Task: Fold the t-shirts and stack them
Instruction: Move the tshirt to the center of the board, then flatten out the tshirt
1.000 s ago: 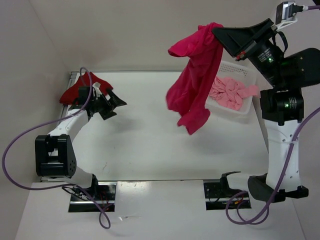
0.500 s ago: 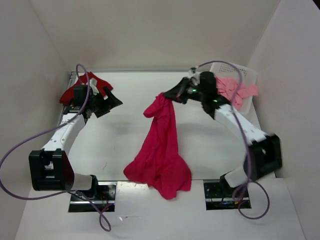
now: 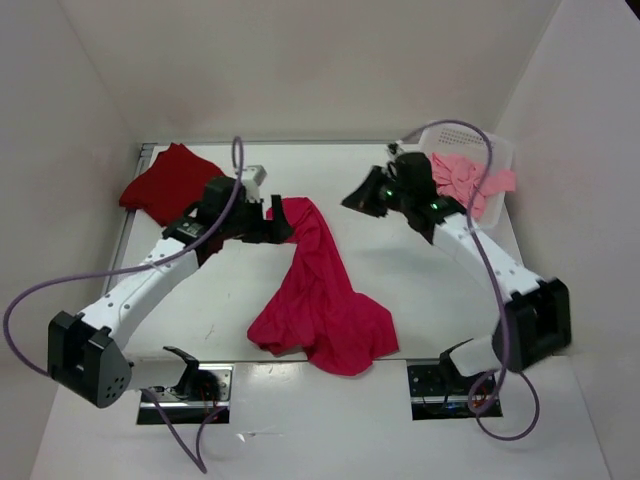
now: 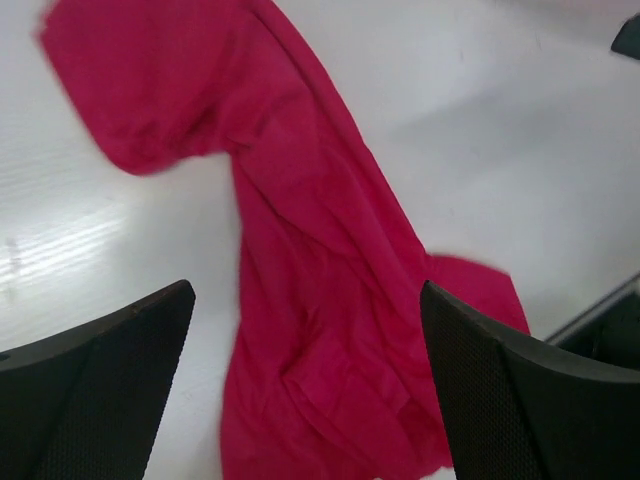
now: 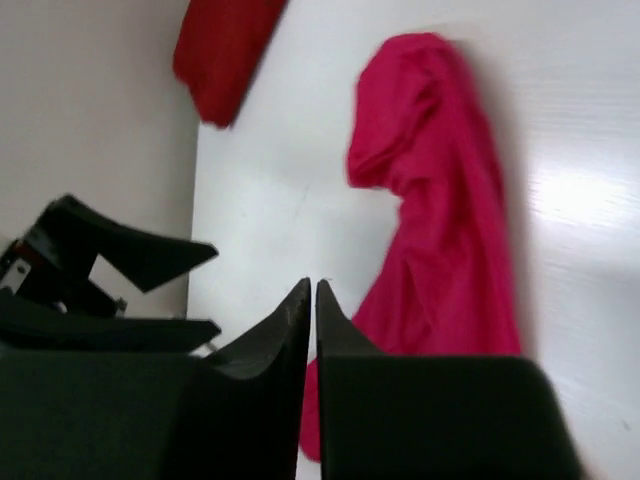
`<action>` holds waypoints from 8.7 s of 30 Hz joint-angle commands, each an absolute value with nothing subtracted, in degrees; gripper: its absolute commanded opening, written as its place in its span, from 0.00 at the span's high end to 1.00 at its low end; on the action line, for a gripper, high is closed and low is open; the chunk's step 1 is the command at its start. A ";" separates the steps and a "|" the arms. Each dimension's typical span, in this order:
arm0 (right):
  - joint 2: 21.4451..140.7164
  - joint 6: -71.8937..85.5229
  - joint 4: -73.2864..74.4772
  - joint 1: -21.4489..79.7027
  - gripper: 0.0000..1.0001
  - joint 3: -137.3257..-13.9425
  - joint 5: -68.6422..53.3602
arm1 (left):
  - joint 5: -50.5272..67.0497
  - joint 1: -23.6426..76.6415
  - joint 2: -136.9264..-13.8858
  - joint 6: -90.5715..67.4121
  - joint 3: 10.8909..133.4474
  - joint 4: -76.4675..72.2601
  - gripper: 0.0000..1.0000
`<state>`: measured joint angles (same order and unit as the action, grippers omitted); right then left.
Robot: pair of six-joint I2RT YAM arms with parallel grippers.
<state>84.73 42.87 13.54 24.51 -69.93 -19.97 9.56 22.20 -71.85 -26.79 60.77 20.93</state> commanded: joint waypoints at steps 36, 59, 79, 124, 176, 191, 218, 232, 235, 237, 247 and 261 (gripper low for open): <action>97.23 49.07 10.99 24.08 1.00 -57.96 -2.64 | 12.13 38.50 -84.83 -20.48 58.70 32.23 1.00; 85.70 42.62 13.63 23.37 0.79 -51.79 -12.12 | 26.63 20.48 -69.61 -18.81 55.46 45.44 0.26; 113.54 42.39 6.50 18.91 0.99 -69.28 -2.82 | 10.29 6.94 -91.41 -29.88 66.44 20.04 0.18; 84.92 45.36 11.51 17.48 0.54 -48.87 -11.70 | 11.15 1.67 -82.62 -23.21 65.74 22.68 0.86; 58.89 57.22 29.88 44.30 0.86 -29.88 -24.87 | 5.80 -0.77 -86.24 -21.61 75.34 22.94 0.94; 70.48 43.42 24.70 31.92 0.69 -44.47 -6.79 | 12.91 -4.48 -81.12 -26.81 77.17 24.17 0.86; 99.14 45.18 1.85 16.17 1.00 -56.06 -0.18 | -2.63 7.47 -87.64 -22.06 55.29 26.19 0.14; 87.71 45.35 8.19 16.17 0.36 -45.27 0.71 | 4.91 3.78 -97.46 -28.65 57.57 19.43 0.50; 90.17 45.35 8.70 16.17 0.36 -46.58 -0.62 | 6.76 3.78 -98.79 -29.18 58.89 19.59 0.79; 90.78 44.82 8.70 16.17 0.42 -47.28 -0.62 | 6.77 3.78 -96.17 -29.18 59.41 21.08 0.95; 91.68 43.25 10.63 16.17 0.96 -50.36 -1.50 | 7.82 3.25 -80.08 -25.58 77.15 52.86 1.00; 101.60 38.94 14.16 10.47 1.00 -67.93 3.43 | 7.29 -4.31 -107.36 -21.53 94.29 41.51 1.00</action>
